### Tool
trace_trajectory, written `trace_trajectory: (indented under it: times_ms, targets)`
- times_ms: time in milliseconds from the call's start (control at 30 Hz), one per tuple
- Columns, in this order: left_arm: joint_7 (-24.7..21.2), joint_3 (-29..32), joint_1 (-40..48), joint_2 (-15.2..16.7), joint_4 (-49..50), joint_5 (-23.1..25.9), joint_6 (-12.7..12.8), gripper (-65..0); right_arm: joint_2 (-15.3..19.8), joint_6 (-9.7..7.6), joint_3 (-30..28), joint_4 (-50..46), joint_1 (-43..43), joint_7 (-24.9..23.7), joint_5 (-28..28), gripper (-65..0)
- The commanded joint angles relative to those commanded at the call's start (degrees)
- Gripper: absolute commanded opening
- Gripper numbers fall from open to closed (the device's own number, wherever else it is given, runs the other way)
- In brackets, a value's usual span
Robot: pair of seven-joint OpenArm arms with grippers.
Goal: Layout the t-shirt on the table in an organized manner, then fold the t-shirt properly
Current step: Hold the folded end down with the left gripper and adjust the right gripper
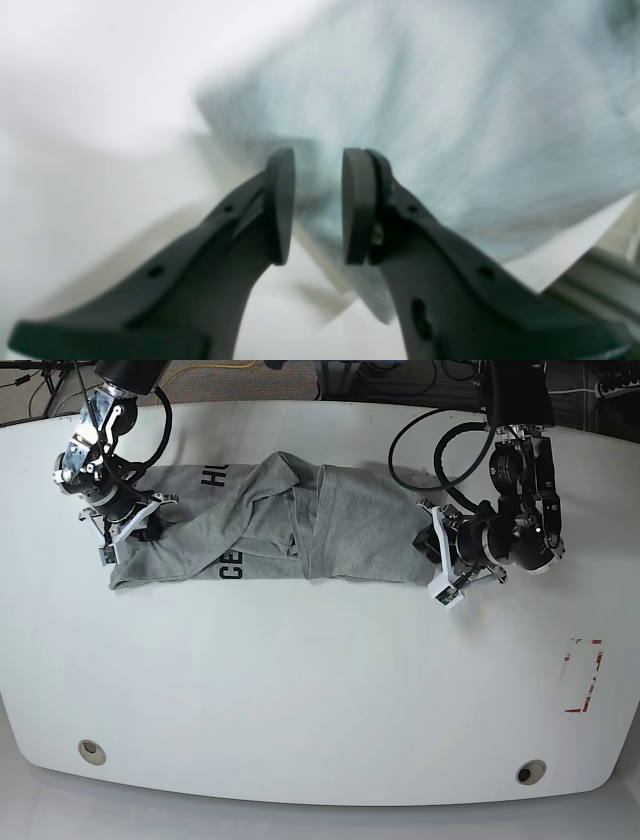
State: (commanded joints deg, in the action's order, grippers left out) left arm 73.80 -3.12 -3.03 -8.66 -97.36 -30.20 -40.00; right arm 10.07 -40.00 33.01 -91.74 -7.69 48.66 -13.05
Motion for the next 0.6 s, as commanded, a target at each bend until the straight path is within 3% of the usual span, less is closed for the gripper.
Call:
trace_trajectory:
  times_ms: [167,367,433,533,600]
  targets:
    - [-3.3,2.9,0.6,-2.1,2.1,0.4,0.0,-51.8,-0.6,0.00,0.0,-4.6,-0.2,0.8,-0.1,-59.6]
    - [-5.3,3.8,0.6,-2.4,9.6,0.4,0.0,-51.8,-1.1,0.00,0.1,-12.5,0.3,4.7,-0.1,-57.4]
    - [-6.4,3.8,0.6,-2.5,11.5,0.5,0.0,-51.8,-1.2,0.00,0.3,-15.9,0.8,7.8,-0.6,-51.0]
    - [-9.7,3.9,0.8,-3.8,14.2,2.2,0.0,-51.8,-1.5,0.00,0.9,-19.3,2.5,13.2,-4.5,-35.4]
    - [-12.0,3.9,0.9,-3.9,16.5,4.4,0.0,-51.8,-1.5,0.00,4.6,-20.3,3.1,16.6,-8.7,-25.4]
